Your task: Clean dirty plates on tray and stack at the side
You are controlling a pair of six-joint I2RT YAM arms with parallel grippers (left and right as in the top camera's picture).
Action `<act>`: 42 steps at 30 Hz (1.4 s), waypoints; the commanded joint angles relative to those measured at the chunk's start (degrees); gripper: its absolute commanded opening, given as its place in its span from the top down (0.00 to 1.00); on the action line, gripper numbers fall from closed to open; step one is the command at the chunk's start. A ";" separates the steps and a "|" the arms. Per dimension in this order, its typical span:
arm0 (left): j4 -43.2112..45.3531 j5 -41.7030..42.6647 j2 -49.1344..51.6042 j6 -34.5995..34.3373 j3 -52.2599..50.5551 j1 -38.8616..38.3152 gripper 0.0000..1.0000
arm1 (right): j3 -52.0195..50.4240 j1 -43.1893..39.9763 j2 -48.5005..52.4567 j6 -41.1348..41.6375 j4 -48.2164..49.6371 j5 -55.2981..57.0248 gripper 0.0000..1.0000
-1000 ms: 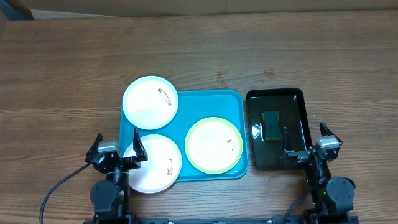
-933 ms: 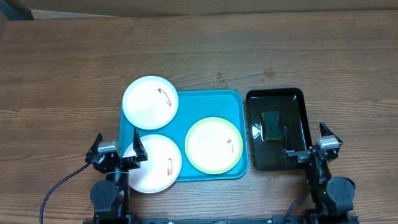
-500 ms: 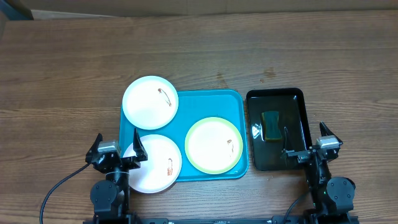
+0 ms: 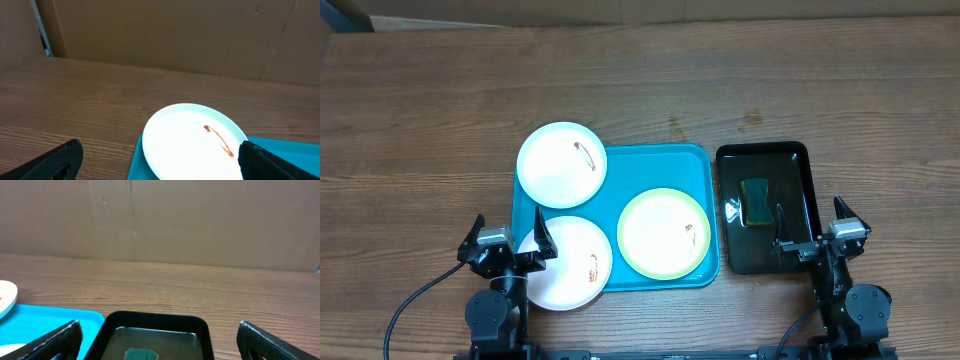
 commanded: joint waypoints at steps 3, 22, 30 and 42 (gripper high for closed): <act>0.11 0.55 -0.63 0.87 -0.22 -0.15 0.00 | -0.59 -0.35 -0.52 0.22 0.33 -0.22 0.00; 0.11 0.55 -0.63 0.87 -0.22 -0.15 0.00 | -0.59 -0.35 -0.52 0.22 0.33 -0.22 0.00; 0.11 0.55 -0.63 0.87 -0.22 -0.15 0.00 | -0.59 -0.35 -0.52 0.22 0.33 -0.22 0.00; 5.99 8.85 -0.63 -4.85 0.35 -0.15 0.00 | -0.59 -0.35 -0.52 0.22 0.33 -0.22 0.00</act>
